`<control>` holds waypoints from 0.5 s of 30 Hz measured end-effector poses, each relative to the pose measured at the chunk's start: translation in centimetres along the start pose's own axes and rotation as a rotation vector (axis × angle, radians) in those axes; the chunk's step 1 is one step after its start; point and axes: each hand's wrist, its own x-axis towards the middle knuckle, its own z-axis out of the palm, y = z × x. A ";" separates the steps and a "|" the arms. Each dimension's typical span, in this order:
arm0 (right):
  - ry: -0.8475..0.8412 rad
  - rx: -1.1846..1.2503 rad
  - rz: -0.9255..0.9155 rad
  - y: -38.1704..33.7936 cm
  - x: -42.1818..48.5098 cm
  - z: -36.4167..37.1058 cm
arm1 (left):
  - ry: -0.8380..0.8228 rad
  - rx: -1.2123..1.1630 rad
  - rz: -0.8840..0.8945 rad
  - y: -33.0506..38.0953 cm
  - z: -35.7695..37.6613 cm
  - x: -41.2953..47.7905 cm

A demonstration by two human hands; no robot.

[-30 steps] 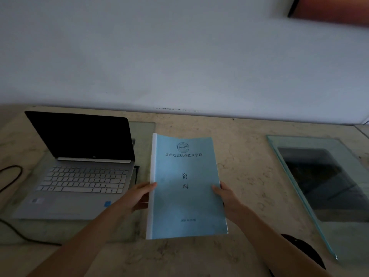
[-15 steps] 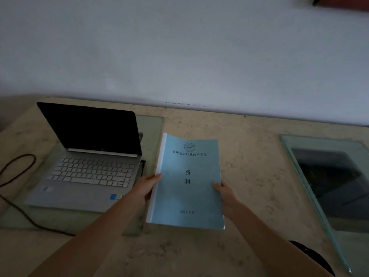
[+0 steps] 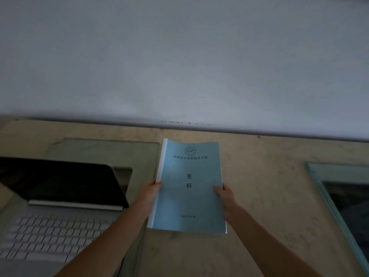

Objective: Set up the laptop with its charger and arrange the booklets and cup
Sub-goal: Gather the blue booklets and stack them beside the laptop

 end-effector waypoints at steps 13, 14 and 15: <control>-0.008 -0.103 -0.018 -7.0 14.7 4.0 | 0.058 -0.013 0.153 6.8 4.1 11.5; -0.013 -0.116 -0.019 -7.5 15.0 4.1 | 0.056 -0.002 0.161 7.0 4.1 11.8; -0.018 -0.122 -0.021 -7.9 15.2 4.3 | 0.056 0.002 0.168 7.1 4.2 12.0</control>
